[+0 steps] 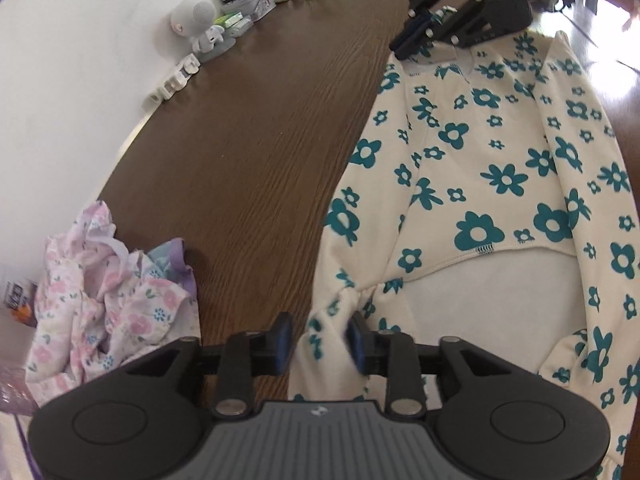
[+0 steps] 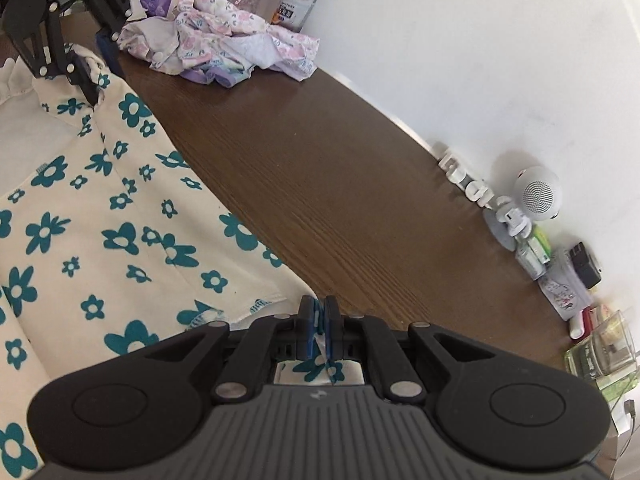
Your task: Fold clothes
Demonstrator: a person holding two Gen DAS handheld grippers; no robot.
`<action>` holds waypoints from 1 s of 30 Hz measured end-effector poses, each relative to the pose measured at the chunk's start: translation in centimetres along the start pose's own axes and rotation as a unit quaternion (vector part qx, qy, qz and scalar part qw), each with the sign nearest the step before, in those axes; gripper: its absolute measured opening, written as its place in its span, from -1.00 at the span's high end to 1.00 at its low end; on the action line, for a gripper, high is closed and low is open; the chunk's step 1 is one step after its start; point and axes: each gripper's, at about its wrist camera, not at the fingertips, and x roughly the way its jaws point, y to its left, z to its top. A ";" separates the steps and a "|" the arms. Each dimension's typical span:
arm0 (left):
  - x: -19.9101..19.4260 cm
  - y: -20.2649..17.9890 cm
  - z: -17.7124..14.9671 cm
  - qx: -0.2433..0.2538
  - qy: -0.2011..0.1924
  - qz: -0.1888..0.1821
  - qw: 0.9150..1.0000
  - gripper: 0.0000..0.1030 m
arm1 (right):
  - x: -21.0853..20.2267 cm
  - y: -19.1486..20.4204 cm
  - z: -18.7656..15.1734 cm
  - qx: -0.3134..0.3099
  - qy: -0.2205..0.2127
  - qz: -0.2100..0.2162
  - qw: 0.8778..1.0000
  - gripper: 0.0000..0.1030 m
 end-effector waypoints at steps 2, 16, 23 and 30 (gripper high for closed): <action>-0.4 1.1 -0.4 -0.025 -0.002 -0.020 0.999 0.00 | 0.3 0.1 -0.3 -0.002 0.002 0.006 1.000 0.91; -0.3 6.3 -4.7 -0.151 0.021 -0.137 0.979 -0.43 | -1.9 -6.3 -1.1 0.104 -0.009 0.107 0.989 0.52; -0.5 5.3 -4.4 -0.131 0.025 -0.123 0.983 -0.33 | -1.1 -9.0 -1.4 0.132 0.005 0.164 0.978 0.21; -0.8 4.3 -4.3 -0.120 0.018 -0.124 0.985 0.13 | 0.7 -9.2 -1.0 0.117 0.042 0.199 0.972 0.12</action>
